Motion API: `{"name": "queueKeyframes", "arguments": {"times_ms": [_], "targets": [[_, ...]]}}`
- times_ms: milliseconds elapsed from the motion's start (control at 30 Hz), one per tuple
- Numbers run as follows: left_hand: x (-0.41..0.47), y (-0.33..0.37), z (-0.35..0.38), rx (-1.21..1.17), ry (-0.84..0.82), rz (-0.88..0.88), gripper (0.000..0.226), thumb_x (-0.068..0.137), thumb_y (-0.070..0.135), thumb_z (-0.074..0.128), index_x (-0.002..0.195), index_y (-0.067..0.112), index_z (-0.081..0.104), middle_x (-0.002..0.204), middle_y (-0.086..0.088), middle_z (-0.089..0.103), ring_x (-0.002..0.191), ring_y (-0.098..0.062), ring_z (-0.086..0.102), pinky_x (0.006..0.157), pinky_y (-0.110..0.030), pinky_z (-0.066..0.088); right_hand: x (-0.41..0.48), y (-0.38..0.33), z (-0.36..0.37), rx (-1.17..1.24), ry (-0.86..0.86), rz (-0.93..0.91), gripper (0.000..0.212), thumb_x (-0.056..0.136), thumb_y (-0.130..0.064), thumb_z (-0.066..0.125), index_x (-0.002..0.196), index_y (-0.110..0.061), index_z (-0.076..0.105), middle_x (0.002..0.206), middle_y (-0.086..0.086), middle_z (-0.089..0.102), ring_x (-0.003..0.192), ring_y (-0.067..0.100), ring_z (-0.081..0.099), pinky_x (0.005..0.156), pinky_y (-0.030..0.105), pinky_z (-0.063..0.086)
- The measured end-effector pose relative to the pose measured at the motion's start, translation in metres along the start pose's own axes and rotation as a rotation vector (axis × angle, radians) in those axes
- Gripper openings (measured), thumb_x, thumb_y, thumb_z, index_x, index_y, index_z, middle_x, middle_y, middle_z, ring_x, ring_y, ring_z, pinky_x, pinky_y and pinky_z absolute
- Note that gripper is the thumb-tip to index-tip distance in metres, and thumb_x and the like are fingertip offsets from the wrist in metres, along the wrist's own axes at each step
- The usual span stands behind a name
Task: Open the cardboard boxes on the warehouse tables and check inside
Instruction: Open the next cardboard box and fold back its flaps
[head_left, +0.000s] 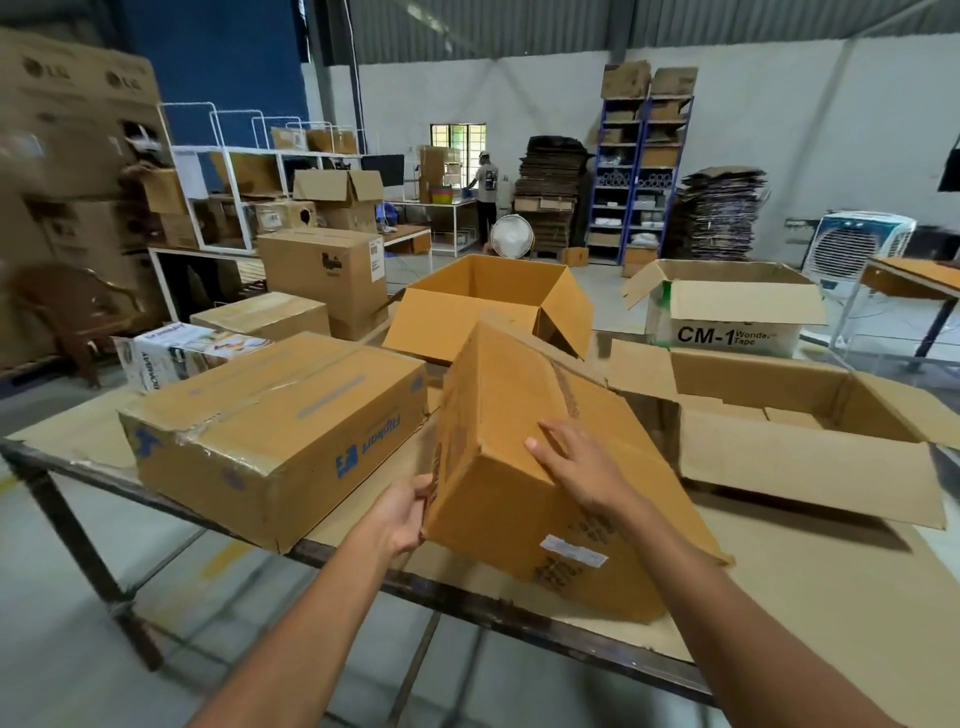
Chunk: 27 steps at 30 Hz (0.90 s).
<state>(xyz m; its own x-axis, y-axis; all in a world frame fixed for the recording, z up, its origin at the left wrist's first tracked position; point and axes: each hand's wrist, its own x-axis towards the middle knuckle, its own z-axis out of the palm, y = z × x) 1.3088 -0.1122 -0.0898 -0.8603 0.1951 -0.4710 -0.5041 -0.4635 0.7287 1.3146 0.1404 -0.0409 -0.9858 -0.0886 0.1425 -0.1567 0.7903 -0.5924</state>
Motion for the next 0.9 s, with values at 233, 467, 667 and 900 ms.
{"name": "queueKeyframes", "arguments": {"times_ms": [233, 467, 667, 900], "targets": [[0.017, -0.02, -0.014, 0.431, 0.194, 0.067, 0.038, 0.102, 0.051, 0.043, 0.109, 0.02, 0.062, 0.109, -0.01, 0.066, 0.101, -0.027, 0.061, 0.094, -0.046, 0.051, -0.001, 0.02, 0.067, -0.444, -0.198, 0.117, 0.081, 0.086, -0.084, 0.016, 0.156, -0.041, 0.015, 0.168, 0.005, 0.001, 0.153, 0.036, -0.001, 0.114, 0.071, -0.004], [0.049, -0.017, 0.018, 1.307, 0.359, 0.365, 0.073, 0.099, 0.056, 0.04, 0.157, 0.019, 0.017, 0.163, -0.014, 0.016, 0.143, -0.036, 0.033, 0.115, -0.048, 0.033, 0.002, 0.02, 0.077, -0.501, -0.186, 0.118, 0.078, 0.089, -0.08, 0.015, 0.155, -0.039, 0.017, 0.167, 0.006, 0.004, 0.152, 0.036, 0.001, 0.115, 0.067, -0.003], [0.071, -0.001, 0.019, 1.649, 0.178, 0.446, 0.059, 0.105, 0.05, 0.031, 0.152, 0.015, 0.027, 0.161, -0.019, 0.012, 0.144, -0.04, 0.027, 0.115, -0.048, 0.029, -0.005, 0.017, 0.078, -0.475, -0.178, 0.176, 0.073, 0.094, -0.072, 0.019, 0.154, -0.032, 0.022, 0.166, 0.011, 0.009, 0.151, 0.039, 0.005, 0.116, 0.064, 0.001], [0.07, 0.011, 0.022, 1.895, 0.207, 0.67, 0.059, 0.103, 0.053, 0.032, 0.147, 0.014, 0.035, 0.146, -0.014, 0.038, 0.139, -0.032, 0.029, 0.116, -0.053, 0.027, -0.01, 0.008, 0.045, -0.389, -0.125, 0.189, 0.078, 0.092, -0.061, 0.053, 0.154, -0.025, 0.024, 0.161, 0.01, 0.025, 0.145, 0.032, 0.026, 0.115, 0.054, 0.027]]}}
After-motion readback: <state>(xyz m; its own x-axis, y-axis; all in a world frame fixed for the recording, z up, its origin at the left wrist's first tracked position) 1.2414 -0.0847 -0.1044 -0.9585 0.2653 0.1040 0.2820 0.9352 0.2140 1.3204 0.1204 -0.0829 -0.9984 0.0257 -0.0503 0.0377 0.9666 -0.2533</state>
